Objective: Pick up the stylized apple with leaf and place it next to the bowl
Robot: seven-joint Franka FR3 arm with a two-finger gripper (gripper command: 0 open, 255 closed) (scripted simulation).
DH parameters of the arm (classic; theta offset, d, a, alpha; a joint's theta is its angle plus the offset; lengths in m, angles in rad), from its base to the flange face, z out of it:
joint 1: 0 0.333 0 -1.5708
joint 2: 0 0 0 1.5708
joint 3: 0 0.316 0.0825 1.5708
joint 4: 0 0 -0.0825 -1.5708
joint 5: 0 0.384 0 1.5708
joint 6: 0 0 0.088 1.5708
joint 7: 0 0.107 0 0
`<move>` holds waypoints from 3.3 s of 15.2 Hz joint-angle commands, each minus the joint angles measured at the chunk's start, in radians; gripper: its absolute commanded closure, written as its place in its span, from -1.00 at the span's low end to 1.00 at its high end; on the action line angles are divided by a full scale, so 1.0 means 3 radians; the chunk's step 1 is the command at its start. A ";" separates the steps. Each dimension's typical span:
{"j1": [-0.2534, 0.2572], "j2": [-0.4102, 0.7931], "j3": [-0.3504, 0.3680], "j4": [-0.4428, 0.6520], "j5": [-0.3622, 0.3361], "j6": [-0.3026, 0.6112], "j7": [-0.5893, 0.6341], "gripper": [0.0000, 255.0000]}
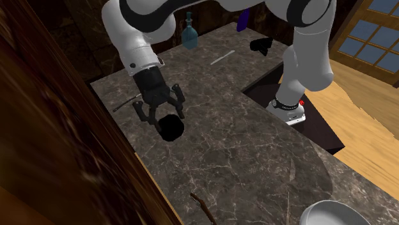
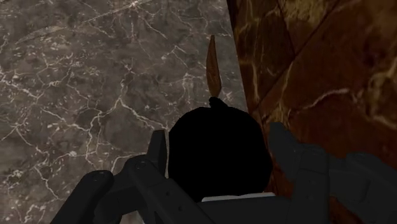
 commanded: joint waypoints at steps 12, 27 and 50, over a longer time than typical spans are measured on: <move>0.0390 -0.1336 0.0295 -0.1802 0.0322 0.0779 0.0118 1.00; 0.0944 -0.2435 0.0920 -0.2951 0.0994 0.1481 0.0614 1.00; 0.1183 -0.2137 0.1307 -0.3471 0.1598 0.2304 0.0104 1.00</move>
